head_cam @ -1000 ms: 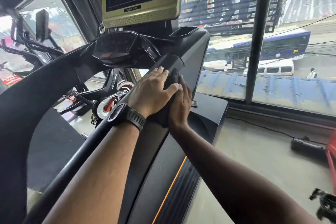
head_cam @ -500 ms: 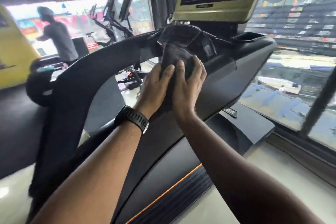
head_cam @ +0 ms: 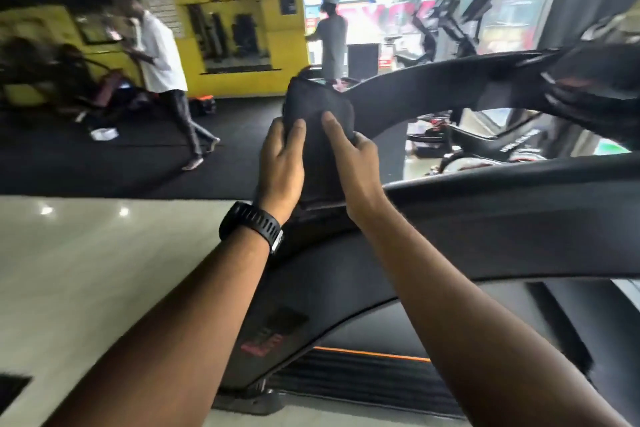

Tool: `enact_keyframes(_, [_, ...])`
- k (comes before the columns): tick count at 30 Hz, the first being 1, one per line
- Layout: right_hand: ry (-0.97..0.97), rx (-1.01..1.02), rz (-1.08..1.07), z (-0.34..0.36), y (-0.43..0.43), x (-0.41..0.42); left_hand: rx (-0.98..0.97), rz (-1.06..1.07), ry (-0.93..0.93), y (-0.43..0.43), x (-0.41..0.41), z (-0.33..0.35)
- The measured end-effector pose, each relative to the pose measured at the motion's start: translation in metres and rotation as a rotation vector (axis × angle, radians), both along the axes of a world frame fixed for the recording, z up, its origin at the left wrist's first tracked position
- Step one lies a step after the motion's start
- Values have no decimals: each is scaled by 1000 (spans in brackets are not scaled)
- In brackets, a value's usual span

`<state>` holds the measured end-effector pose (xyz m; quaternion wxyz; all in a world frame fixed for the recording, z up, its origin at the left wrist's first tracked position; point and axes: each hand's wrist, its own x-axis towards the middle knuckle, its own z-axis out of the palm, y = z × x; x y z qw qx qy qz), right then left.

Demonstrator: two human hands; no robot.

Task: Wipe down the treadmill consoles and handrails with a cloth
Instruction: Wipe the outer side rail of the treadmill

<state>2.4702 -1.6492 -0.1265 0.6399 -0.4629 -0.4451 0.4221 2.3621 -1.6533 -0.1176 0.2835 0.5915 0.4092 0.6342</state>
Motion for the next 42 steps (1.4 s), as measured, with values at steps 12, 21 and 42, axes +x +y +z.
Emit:
enact_keyframes(12, [-45,36,194,-17,39,-234,-46,254,62,11,-235,-22])
enact_keyframes(21, [-63,81,122,-22,81,-409,-71,263,62,55,-404,-30])
enact_keyframes(42, [42,96,-27,-43,343,-669,-139,128,183,335,-666,-42])
